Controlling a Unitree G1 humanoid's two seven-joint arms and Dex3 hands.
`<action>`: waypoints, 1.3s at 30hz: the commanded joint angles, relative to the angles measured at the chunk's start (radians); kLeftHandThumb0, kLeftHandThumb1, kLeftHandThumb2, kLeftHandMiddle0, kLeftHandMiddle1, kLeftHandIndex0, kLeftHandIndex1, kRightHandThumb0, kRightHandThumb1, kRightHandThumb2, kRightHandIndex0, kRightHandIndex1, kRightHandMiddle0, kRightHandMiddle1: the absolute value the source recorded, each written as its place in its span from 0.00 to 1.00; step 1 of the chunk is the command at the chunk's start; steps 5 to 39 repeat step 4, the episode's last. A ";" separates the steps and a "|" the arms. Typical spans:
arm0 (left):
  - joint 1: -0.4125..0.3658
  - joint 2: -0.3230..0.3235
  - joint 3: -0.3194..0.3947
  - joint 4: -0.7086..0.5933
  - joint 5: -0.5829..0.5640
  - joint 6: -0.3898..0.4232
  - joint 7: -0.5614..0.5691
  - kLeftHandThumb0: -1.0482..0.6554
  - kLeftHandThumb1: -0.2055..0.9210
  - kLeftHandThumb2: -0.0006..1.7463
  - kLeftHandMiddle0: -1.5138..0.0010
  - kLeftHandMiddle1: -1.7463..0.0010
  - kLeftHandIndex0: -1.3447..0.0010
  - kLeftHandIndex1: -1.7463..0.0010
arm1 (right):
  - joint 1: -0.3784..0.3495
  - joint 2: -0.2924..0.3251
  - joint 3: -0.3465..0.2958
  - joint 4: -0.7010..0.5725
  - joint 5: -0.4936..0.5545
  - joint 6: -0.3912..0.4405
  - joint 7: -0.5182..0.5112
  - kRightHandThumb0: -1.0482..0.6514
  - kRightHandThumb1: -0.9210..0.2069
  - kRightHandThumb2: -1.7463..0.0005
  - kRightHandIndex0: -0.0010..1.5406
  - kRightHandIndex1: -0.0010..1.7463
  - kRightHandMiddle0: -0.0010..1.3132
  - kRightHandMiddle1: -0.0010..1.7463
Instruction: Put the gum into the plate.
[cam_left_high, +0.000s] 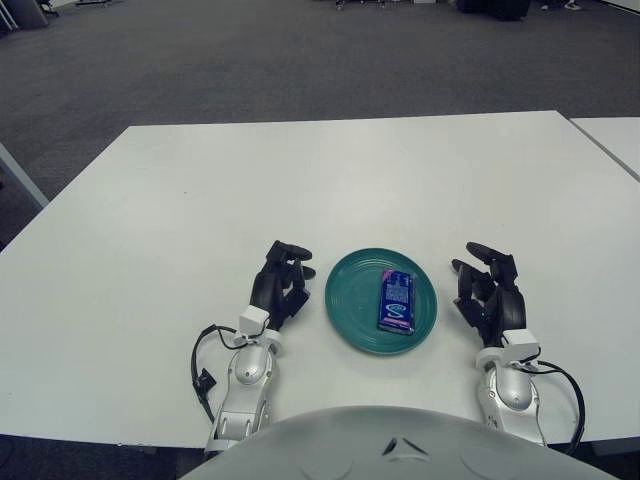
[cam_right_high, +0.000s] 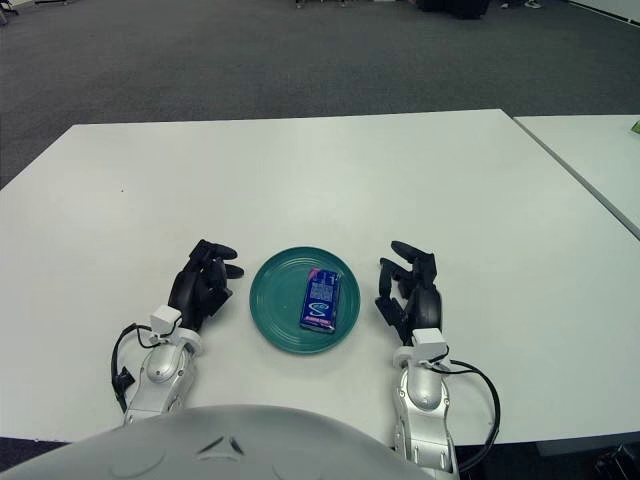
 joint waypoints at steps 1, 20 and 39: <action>-0.002 0.008 0.016 0.023 -0.001 0.030 0.005 0.16 1.00 0.50 0.75 0.21 0.80 0.15 | 0.027 0.008 0.015 0.033 -0.004 0.053 0.003 0.28 0.00 0.63 0.24 0.40 0.00 0.65; -0.005 0.011 0.020 0.025 -0.002 0.033 0.003 0.17 1.00 0.50 0.75 0.22 0.81 0.15 | 0.027 0.011 0.020 0.032 -0.005 0.057 0.003 0.28 0.00 0.63 0.24 0.41 0.00 0.66; -0.005 0.011 0.020 0.025 -0.002 0.033 0.003 0.17 1.00 0.50 0.75 0.22 0.81 0.15 | 0.027 0.011 0.020 0.032 -0.005 0.057 0.003 0.28 0.00 0.63 0.24 0.41 0.00 0.66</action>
